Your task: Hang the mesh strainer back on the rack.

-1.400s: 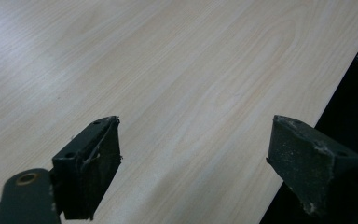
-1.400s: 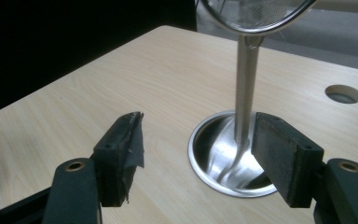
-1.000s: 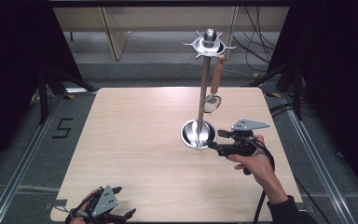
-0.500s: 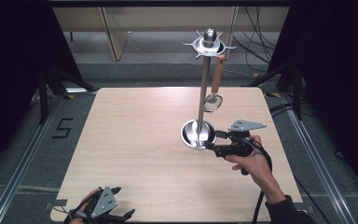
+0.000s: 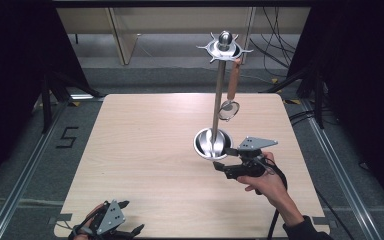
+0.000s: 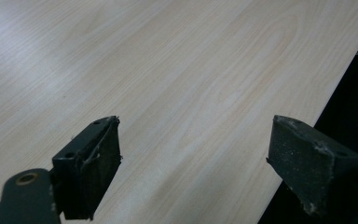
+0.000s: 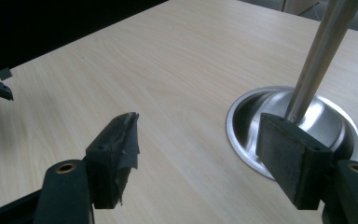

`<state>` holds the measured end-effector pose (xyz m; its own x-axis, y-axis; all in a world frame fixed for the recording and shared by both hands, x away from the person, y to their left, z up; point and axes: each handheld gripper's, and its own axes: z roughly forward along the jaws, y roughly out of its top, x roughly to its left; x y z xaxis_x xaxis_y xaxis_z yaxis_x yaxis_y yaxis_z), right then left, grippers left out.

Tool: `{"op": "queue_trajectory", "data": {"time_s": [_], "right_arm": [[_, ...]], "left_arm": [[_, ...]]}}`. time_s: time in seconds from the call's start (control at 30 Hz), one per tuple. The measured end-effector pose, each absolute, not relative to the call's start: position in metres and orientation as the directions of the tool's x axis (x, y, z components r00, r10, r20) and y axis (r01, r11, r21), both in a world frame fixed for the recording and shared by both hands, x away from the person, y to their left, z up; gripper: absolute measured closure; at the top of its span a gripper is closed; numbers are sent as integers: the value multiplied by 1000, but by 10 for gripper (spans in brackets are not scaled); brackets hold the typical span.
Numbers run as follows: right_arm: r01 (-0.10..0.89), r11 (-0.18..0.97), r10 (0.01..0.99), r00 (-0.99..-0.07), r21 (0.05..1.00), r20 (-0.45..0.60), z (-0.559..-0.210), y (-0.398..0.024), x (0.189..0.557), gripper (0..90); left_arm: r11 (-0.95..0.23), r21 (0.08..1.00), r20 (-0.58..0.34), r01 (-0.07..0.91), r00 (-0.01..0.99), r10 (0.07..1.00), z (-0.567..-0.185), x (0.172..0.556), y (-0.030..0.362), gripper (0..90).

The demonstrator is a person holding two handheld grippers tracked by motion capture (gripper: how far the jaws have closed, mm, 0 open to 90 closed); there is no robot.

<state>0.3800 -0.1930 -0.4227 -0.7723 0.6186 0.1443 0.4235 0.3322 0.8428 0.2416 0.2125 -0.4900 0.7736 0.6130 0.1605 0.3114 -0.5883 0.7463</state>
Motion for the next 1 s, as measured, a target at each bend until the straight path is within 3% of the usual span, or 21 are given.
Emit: {"op": "queue_trajectory", "data": {"time_s": [0.4, 1.0], "right_arm": [[447, 360, 623, -768, 819, 146, -435, -190, 372, 202], [483, 355, 627, -758, 801, 179, -448, -195, 359, 226]], "left_arm": [[-592, 744, 160, 312, 776, 610, -490, 242, 212, 162], [-589, 745, 154, 313, 779, 608, -490, 242, 212, 158]]}}
